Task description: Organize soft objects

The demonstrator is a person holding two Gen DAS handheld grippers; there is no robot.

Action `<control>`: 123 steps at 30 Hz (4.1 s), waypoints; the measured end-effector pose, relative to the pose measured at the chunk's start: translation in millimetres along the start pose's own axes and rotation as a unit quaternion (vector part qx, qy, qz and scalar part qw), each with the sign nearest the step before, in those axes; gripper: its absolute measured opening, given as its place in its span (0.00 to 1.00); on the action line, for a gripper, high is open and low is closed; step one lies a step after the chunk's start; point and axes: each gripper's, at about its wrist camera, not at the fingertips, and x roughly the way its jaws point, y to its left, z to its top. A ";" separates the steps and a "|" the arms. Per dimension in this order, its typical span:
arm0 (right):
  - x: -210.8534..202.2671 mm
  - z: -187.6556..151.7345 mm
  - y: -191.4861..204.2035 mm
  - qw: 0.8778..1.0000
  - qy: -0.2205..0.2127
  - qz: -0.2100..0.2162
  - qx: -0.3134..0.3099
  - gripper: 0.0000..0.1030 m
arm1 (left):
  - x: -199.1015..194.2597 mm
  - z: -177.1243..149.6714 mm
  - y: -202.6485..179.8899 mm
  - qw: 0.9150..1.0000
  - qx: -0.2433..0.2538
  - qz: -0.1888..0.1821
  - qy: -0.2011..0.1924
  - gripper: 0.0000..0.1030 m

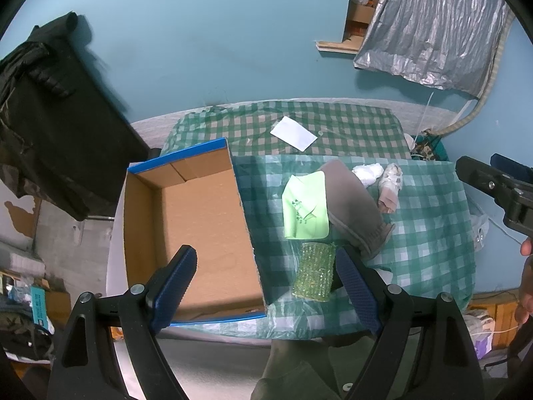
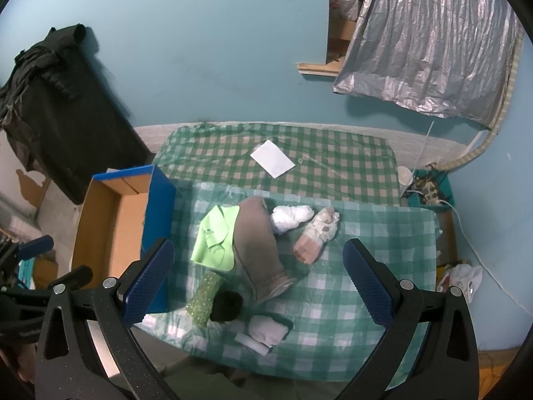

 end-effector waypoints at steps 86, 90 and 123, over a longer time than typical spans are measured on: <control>162.5 -131.9 -20.2 0.977 0.200 0.029 -0.070 0.98 | 171.7 -61.6 -19.7 0.981 -0.018 0.003 0.192 0.84; 173.1 -143.1 -14.0 0.973 0.214 0.032 -0.081 0.98 | 171.0 -65.6 -27.7 0.981 -0.006 -0.015 0.193 0.84; 216.1 -156.9 -9.0 0.967 0.241 0.017 -0.075 0.70 | 244.1 -52.6 -35.8 0.971 -0.063 -0.040 0.225 0.84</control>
